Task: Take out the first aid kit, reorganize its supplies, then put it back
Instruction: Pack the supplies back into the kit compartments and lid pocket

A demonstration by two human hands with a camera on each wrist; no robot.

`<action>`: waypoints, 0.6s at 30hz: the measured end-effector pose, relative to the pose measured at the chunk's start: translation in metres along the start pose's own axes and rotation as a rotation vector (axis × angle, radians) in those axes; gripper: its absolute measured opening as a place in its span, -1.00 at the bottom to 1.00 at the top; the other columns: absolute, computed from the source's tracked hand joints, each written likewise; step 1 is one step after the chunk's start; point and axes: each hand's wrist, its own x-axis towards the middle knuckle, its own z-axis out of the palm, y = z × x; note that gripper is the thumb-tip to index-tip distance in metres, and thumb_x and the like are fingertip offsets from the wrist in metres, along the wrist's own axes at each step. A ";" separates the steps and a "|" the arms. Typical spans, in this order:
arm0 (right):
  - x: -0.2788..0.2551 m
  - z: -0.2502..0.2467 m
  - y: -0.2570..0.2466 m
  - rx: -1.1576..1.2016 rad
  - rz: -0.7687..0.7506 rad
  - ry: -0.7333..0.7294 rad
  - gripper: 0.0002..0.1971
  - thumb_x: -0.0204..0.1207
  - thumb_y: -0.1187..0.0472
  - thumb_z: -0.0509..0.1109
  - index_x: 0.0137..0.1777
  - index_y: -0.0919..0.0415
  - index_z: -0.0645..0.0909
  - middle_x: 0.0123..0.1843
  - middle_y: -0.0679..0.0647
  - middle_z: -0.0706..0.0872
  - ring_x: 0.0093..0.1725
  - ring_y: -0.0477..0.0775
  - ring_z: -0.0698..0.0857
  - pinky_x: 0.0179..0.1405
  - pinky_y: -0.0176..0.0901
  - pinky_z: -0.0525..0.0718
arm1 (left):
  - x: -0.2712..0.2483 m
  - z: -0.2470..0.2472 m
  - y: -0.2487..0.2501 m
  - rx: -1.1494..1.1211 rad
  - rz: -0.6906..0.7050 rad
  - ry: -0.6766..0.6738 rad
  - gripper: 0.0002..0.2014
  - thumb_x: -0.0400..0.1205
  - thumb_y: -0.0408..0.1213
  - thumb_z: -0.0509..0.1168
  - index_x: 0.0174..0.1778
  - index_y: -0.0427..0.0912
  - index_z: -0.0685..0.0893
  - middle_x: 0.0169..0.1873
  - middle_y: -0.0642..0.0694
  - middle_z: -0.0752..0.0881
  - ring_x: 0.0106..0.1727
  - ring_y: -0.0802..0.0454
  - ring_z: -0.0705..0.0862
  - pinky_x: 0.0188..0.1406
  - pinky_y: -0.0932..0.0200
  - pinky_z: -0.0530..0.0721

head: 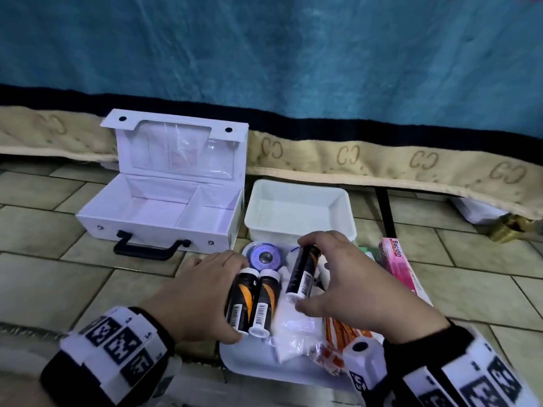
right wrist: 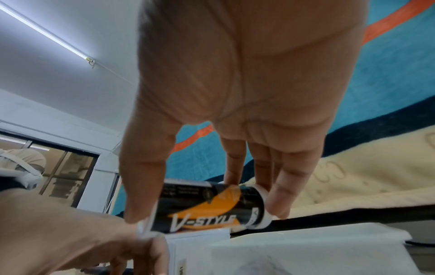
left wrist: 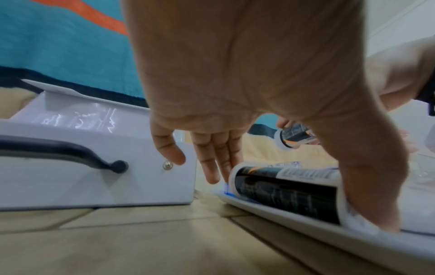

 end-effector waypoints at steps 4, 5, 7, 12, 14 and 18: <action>-0.005 -0.001 0.006 0.050 0.005 0.035 -0.09 0.17 0.02 0.64 0.48 -0.22 0.21 0.25 -0.31 0.33 0.18 -0.30 0.40 0.07 -0.48 0.42 | -0.009 -0.015 -0.001 -0.073 -0.071 0.085 -0.14 0.09 0.31 0.43 0.28 0.21 0.25 0.15 0.34 0.40 0.24 0.30 0.42 0.21 0.17 0.27; -0.005 -0.002 0.006 0.060 -0.003 0.041 -0.08 0.16 -0.01 0.64 0.48 -0.25 0.21 0.25 -0.33 0.34 0.16 -0.34 0.41 0.05 -0.52 0.43 | -0.012 -0.020 -0.002 -0.113 -0.090 0.107 -0.13 0.06 0.35 0.42 0.25 0.23 0.24 0.12 0.37 0.40 0.21 0.32 0.42 0.21 0.19 0.28; -0.004 -0.003 0.002 0.076 -0.016 0.056 -0.09 0.15 -0.07 0.64 0.46 -0.28 0.21 0.23 -0.37 0.36 0.12 -0.41 0.43 -0.02 -0.61 0.43 | -0.018 -0.031 -0.005 -0.201 -0.120 0.159 -0.12 -0.02 0.42 0.34 0.20 0.27 0.22 0.04 0.45 0.38 0.13 0.38 0.41 0.15 0.22 0.28; 0.012 0.005 -0.025 0.093 -0.031 0.120 -0.15 0.12 -0.06 0.66 0.40 -0.29 0.29 0.21 -0.41 0.38 0.10 -0.46 0.45 -0.03 -0.67 0.40 | -0.030 -0.052 -0.036 -0.356 -0.214 0.343 -0.15 -0.03 0.36 0.50 0.13 0.26 0.30 -0.07 0.49 0.37 0.08 0.59 0.37 0.09 0.14 0.41; 0.023 0.015 -0.042 0.112 -0.045 0.140 -0.18 0.10 -0.11 0.64 0.35 -0.35 0.30 0.17 -0.52 0.35 0.08 -0.57 0.42 -0.06 -0.65 0.42 | -0.034 -0.060 -0.058 -0.396 -0.278 0.424 -0.16 0.01 0.26 0.59 0.14 0.23 0.33 -0.08 0.48 0.37 0.04 0.55 0.40 0.09 0.08 0.45; 0.059 0.045 -0.087 0.193 -0.049 0.178 -0.29 0.11 -0.20 0.61 0.25 -0.38 0.35 0.19 -0.51 0.37 0.17 -0.57 0.42 0.08 -0.56 0.48 | -0.036 -0.070 -0.124 -0.406 -0.421 0.546 -0.17 0.06 0.23 0.58 0.20 0.10 0.41 -0.01 0.27 0.46 0.07 0.10 0.54 0.14 -0.07 0.57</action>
